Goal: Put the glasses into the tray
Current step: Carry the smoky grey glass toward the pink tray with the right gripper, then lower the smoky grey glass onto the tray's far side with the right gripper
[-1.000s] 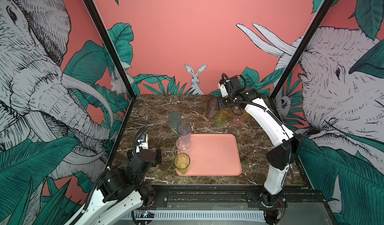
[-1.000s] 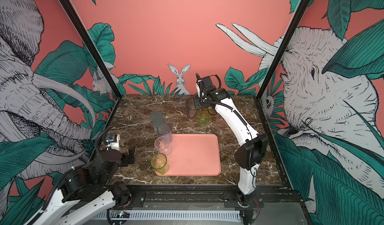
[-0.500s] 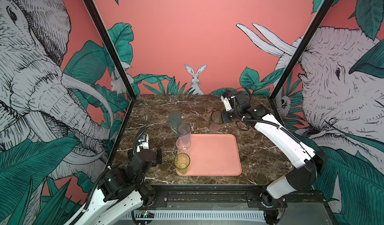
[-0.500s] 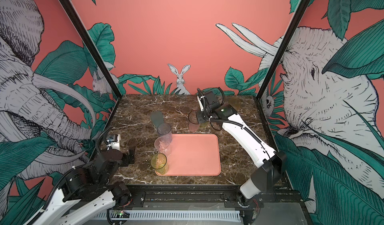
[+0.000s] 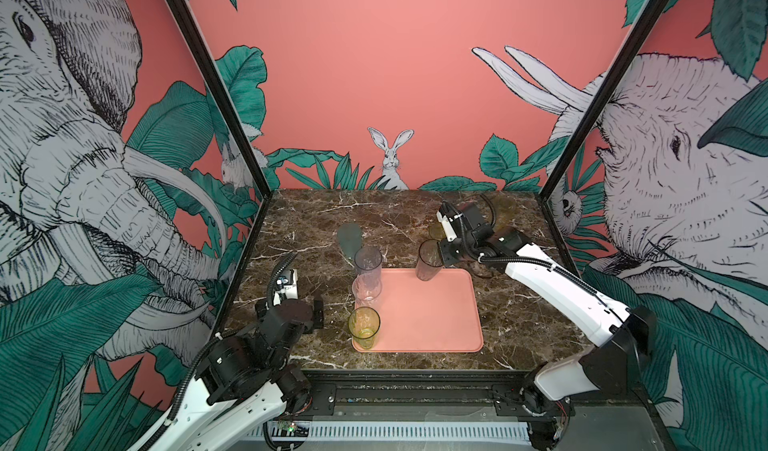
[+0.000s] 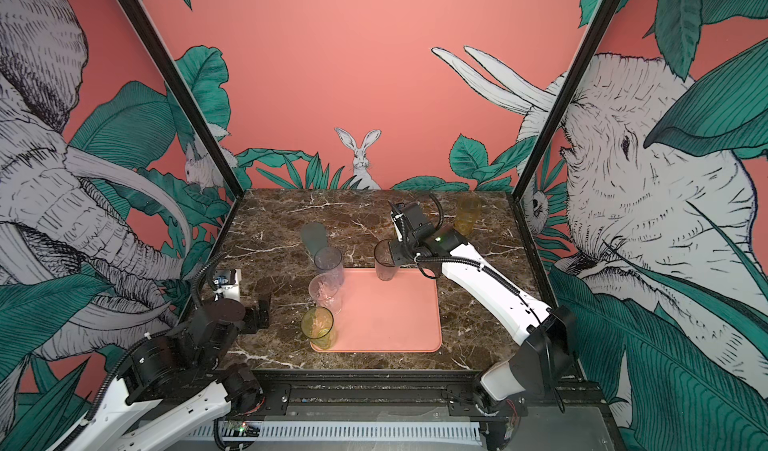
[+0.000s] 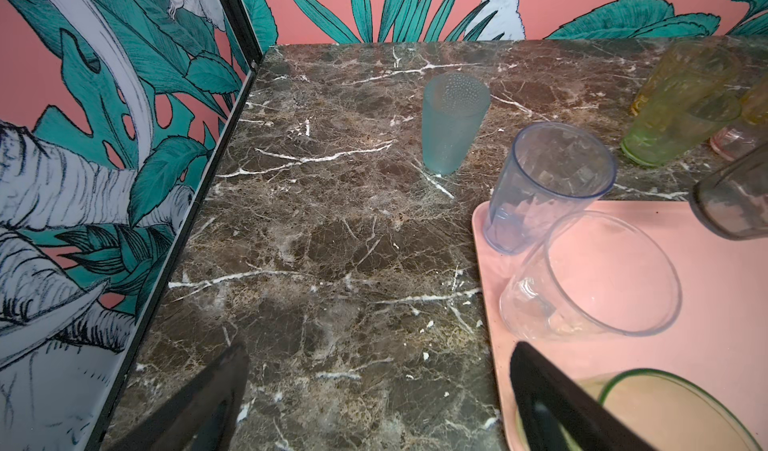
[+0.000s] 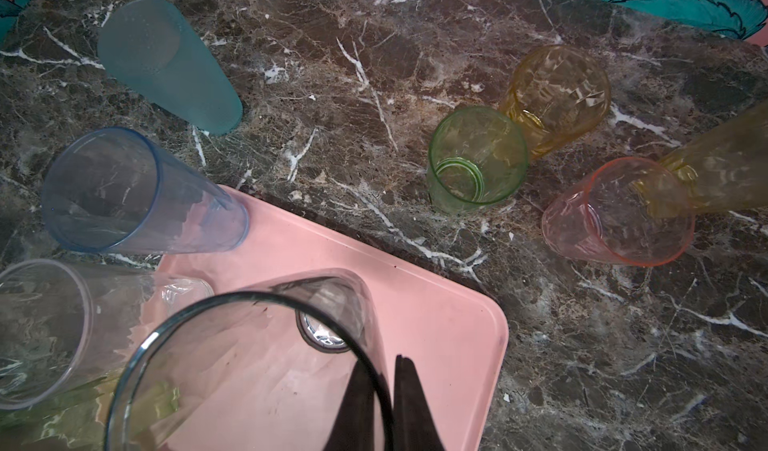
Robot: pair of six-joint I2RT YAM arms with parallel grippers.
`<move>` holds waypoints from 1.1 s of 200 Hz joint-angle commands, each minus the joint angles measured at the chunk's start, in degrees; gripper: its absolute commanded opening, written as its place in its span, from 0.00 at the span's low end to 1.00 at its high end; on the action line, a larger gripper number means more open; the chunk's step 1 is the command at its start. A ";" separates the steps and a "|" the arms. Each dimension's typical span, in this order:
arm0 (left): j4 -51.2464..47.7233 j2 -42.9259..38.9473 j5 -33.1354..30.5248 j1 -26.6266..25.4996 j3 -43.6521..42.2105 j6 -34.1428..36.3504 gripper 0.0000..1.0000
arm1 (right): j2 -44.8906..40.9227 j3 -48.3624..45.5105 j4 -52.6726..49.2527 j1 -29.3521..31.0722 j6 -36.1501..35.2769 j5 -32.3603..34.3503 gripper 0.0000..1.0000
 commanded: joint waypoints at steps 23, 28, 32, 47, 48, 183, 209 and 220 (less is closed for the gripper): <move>0.69 1.05 -0.37 0.14 -0.66 -0.06 0.99 | 2.63 -0.99 5.10 2.60 1.14 0.05 0.00; 0.68 1.07 -0.33 0.10 -0.69 -0.06 0.99 | 2.95 -1.01 5.18 2.83 1.14 -0.01 0.00; 0.67 1.02 -0.36 0.14 -0.65 -0.05 0.99 | 3.20 -1.06 5.22 2.97 1.14 -0.01 0.00; 0.71 1.01 -0.42 0.15 -0.71 -0.01 0.99 | 4.09 -1.37 5.53 3.33 1.20 0.11 0.00; 0.69 1.03 -0.40 0.15 -0.71 -0.02 0.99 | 4.16 -1.39 5.51 3.37 1.22 0.10 0.00; 0.91 1.31 -0.29 0.15 -0.86 0.08 0.99 | 8.28 -4.23 9.28 3.43 1.39 2.03 0.00; 1.08 1.27 -0.36 0.15 -0.85 0.15 0.99 | 8.67 -4.22 9.80 3.40 1.08 2.89 0.00; 1.02 1.38 -0.21 0.15 -0.94 0.13 0.99 | 9.19 -4.22 9.55 3.26 0.81 3.28 0.00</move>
